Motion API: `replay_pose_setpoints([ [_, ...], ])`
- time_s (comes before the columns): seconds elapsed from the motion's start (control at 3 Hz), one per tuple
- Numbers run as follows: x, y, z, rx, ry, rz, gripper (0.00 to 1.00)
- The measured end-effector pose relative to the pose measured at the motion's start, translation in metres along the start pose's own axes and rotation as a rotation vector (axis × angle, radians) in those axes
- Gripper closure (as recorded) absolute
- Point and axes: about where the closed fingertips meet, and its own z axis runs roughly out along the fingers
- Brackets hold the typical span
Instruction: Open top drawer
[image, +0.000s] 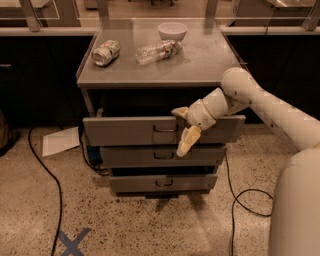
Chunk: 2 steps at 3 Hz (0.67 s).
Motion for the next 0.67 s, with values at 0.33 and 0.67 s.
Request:
replay_pose_setpoints([
  [0.33, -0.011, 0.0509, 0.005, -0.034, 0.006, 0.028, 0.0],
  [0.67, -0.0114, 0.0502, 0.0045, -0.033, 0.006, 0.027, 0.0],
])
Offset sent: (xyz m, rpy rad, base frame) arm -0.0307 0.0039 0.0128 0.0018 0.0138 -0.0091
